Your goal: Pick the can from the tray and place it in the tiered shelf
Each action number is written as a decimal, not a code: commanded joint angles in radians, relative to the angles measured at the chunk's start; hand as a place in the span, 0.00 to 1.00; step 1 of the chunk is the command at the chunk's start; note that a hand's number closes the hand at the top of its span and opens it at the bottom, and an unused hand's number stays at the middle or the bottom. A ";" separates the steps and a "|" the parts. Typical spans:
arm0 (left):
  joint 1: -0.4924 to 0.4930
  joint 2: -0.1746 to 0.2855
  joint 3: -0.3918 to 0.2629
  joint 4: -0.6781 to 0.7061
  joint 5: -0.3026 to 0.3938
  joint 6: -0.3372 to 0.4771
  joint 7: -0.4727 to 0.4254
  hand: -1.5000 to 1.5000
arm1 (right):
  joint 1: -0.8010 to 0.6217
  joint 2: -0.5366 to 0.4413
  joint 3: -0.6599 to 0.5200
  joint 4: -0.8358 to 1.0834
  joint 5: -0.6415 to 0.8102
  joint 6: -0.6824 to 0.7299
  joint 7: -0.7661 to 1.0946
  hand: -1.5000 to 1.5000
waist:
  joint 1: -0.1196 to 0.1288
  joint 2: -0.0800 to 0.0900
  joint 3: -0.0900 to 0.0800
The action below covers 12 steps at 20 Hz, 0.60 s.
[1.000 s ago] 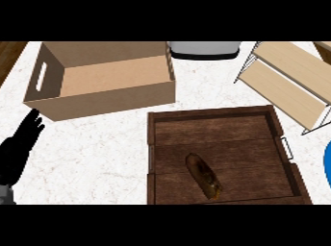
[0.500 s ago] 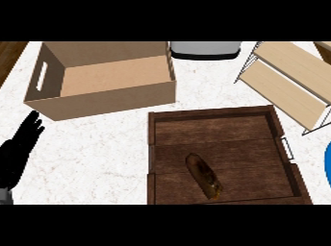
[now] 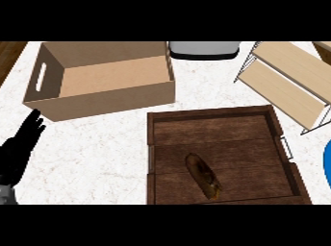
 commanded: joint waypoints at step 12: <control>-0.013 0.012 0.034 0.036 0.009 -0.023 -0.006 0.50 | 0.045 0.028 -0.159 -0.349 -0.317 -0.016 0.068 0.00 | -0.019 -0.007 -0.001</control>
